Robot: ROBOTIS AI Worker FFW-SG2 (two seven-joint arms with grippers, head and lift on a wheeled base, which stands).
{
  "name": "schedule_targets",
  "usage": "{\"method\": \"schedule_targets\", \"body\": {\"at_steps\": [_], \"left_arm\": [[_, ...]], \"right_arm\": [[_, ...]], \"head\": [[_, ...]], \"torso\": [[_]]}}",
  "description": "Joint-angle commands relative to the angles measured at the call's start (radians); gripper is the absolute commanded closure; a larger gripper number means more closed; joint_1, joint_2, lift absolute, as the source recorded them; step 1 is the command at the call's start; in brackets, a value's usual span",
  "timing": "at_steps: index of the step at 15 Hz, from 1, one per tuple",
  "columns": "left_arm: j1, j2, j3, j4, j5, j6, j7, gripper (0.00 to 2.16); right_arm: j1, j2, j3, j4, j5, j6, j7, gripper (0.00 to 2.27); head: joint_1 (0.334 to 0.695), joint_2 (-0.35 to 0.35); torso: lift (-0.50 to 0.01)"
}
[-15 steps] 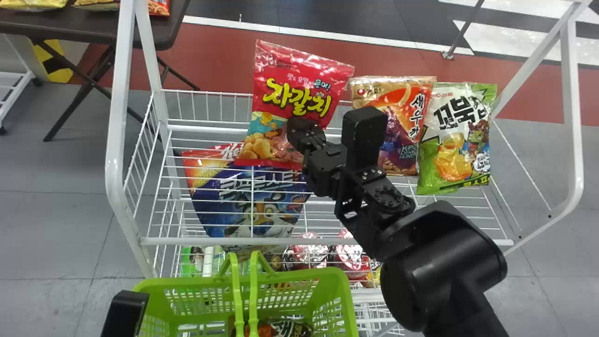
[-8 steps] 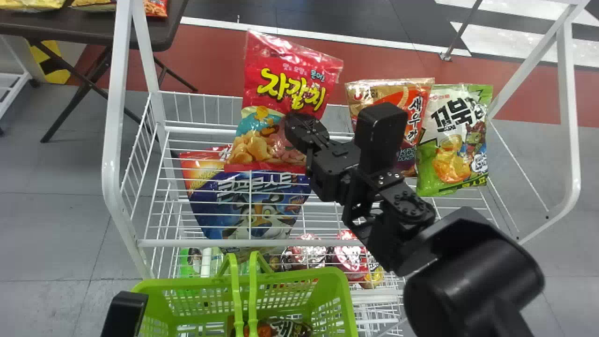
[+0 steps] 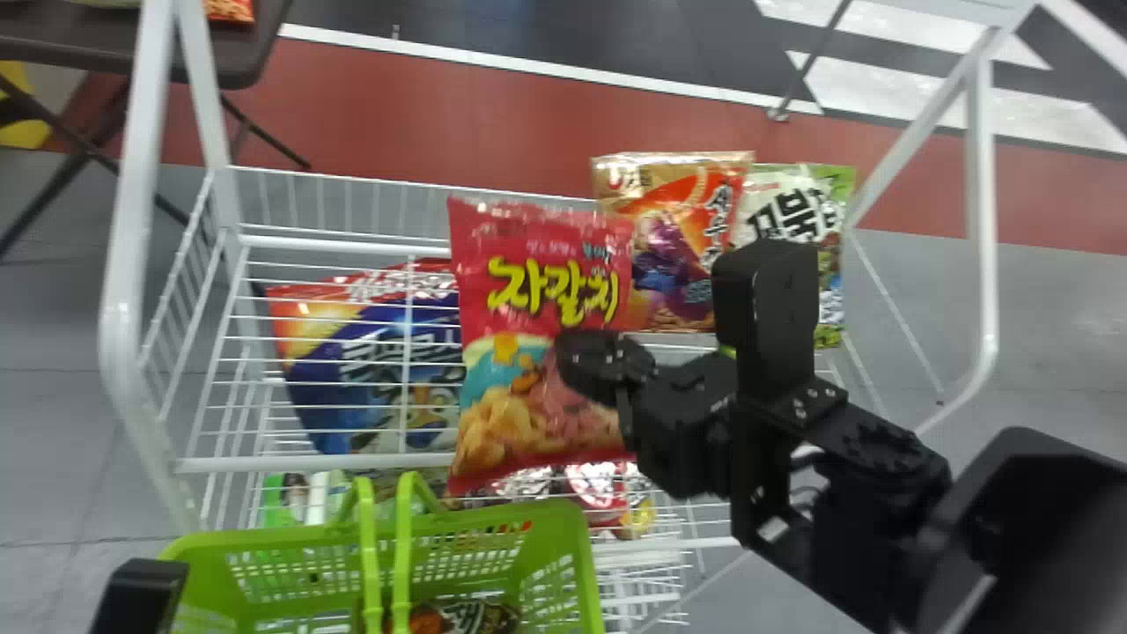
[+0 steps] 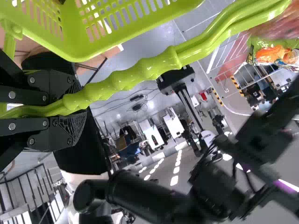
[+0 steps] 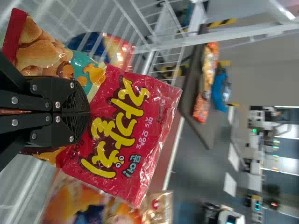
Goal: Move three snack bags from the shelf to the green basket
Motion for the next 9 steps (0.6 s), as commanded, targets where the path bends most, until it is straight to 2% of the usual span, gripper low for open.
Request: {"method": "schedule_targets", "body": {"at_steps": [1, 3, 5, 7, 9], "left_arm": [[-0.004, 0.0, -0.001, 0.014, 0.002, -0.007, -0.002, 1.84], [-0.007, 0.0, 0.002, 0.018, 0.007, -0.007, -0.003, 1.84], [-0.006, 0.0, 0.002, 0.017, 0.008, -0.007, -0.005, 1.84], [-0.006, -0.002, 0.002, 0.018, 0.007, -0.007, -0.003, 1.84], [-0.006, -0.003, 0.002, 0.017, 0.007, -0.007, -0.002, 1.84]], "right_arm": [[0.068, -0.027, -0.142, -0.119, -0.12, 0.207, 0.002, 2.23], [0.11, -0.032, -0.215, -0.184, -0.177, 0.341, 0.014, 2.23], [0.143, -0.023, -0.237, -0.222, -0.209, 0.341, 0.044, 2.24], [0.168, -0.004, -0.209, -0.232, -0.257, 0.341, 0.078, 2.24], [0.176, 0.014, -0.129, -0.222, -0.257, 0.341, 0.086, 2.23]], "head": [[0.695, -0.35], [0.695, -0.35], [0.695, -0.35], [0.695, -0.35], [0.695, -0.35]], "torso": [[-0.043], [-0.043], [-0.043], [-0.043], [-0.043]]}}
